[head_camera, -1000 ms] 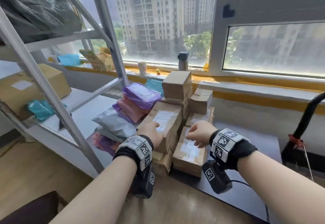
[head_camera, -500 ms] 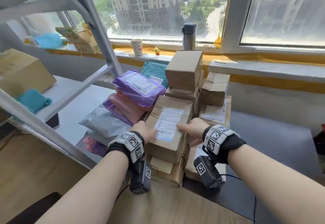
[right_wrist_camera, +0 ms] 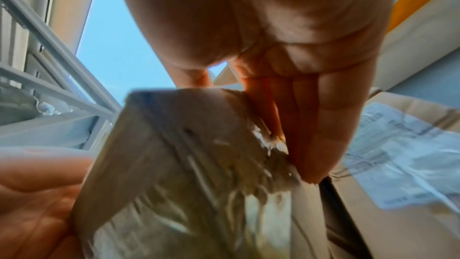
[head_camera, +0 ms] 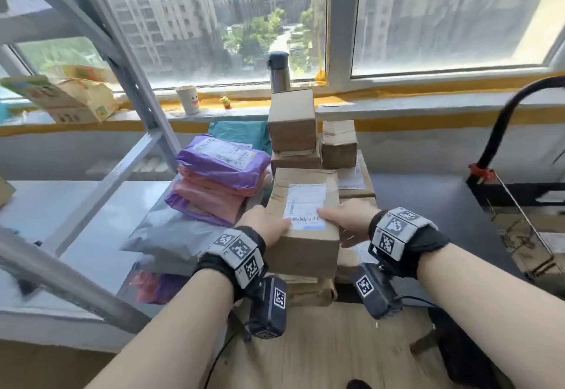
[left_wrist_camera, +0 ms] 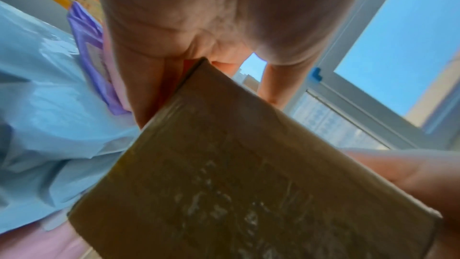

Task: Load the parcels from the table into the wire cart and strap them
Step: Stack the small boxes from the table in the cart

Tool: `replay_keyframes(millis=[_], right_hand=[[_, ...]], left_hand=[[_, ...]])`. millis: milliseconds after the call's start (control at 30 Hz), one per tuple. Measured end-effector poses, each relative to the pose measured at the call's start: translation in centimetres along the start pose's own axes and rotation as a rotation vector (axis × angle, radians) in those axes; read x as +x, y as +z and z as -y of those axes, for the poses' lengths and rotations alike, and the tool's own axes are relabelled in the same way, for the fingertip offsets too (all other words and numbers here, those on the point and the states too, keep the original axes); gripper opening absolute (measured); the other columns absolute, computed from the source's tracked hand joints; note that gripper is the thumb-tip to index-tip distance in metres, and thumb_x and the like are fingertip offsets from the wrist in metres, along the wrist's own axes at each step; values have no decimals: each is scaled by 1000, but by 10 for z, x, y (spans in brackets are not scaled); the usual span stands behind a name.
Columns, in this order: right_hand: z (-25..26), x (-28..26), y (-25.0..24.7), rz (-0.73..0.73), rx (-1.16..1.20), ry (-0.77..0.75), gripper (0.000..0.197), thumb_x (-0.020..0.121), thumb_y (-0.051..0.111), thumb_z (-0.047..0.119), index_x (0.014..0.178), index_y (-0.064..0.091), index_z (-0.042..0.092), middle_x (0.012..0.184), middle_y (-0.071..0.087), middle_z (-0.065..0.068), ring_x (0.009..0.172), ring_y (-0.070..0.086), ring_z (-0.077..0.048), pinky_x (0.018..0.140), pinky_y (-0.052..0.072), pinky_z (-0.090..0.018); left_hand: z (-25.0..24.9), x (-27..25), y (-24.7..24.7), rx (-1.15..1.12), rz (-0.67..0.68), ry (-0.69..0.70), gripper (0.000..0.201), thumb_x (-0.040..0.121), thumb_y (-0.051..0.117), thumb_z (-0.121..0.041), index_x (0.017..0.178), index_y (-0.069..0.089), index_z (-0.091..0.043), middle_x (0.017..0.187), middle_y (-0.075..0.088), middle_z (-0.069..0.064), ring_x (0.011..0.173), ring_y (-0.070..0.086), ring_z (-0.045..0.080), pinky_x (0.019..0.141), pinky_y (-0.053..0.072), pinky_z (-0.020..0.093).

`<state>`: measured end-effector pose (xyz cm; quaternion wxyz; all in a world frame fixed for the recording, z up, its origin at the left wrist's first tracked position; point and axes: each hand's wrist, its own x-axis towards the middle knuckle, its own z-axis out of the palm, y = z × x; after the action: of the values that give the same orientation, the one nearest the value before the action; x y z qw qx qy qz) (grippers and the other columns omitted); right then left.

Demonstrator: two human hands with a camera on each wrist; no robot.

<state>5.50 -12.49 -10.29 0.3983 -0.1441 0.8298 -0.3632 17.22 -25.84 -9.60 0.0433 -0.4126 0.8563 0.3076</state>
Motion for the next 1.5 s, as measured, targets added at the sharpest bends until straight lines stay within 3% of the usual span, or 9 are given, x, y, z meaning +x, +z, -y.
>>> replay_keyframes(millis=[267,400,500,567,667,867,1167,1333,1500], right_hand=[[-42,-94,-10,-126,434,-37,36,92,53,46,124,43,34,114,56,-2,106,55,-31,82,51,-52],[-67,-136,-38,-271,508,-116,41,88,63,32,125,45,36,111,59,-2,93,57,-23,71,53,-39],[-87,-163,-65,-418,533,-195,68,77,76,20,135,43,33,124,59,-2,101,61,-22,74,55,-37],[-102,-183,-86,-500,444,-220,83,65,82,17,137,44,30,127,58,-6,108,60,-24,90,53,-43],[-125,-218,-118,-536,312,-242,80,66,79,2,135,45,27,119,58,-7,101,61,-22,81,54,-35],[-187,-286,-171,-641,-563,-189,81,59,81,28,129,41,40,121,44,13,118,38,-16,104,31,-37],[-292,-341,-260,-611,-767,-207,86,64,78,19,138,37,31,141,33,9,136,23,-16,116,15,-36],[-333,-331,-307,-951,-299,-162,102,74,76,19,152,10,16,157,16,-4,145,16,-20,118,16,-33],[-356,-293,-349,-880,237,68,104,77,71,50,151,6,16,154,25,-10,138,32,-27,109,32,-41]], left_hand=[[-35,-55,1,-226,45,321,36,86,63,-28,117,61,-9,108,66,2,96,62,20,77,47,24],[-61,-82,17,-242,118,451,47,87,63,-30,127,51,-8,121,61,2,97,58,14,75,44,21],[-82,-103,31,-198,142,566,55,86,66,-30,132,43,-11,127,57,2,104,58,13,88,50,27],[-101,-120,39,-172,104,634,68,83,69,-30,139,33,-12,133,49,4,117,52,20,100,46,34],[-137,-145,49,28,-63,785,94,78,73,-33,148,14,-16,146,29,7,134,33,24,113,31,36],[-216,-196,113,595,-72,1015,116,69,78,-39,150,-4,-29,158,-4,-4,147,-1,23,120,9,43],[-300,-260,222,530,103,1021,119,54,82,-47,147,12,-27,144,23,-4,135,21,23,113,29,40],[-335,-252,259,343,134,810,106,54,81,-54,140,28,-22,133,36,3,123,37,27,106,38,40],[-369,-224,297,203,238,682,95,57,79,-58,133,35,-22,121,40,3,110,44,20,96,45,35]])
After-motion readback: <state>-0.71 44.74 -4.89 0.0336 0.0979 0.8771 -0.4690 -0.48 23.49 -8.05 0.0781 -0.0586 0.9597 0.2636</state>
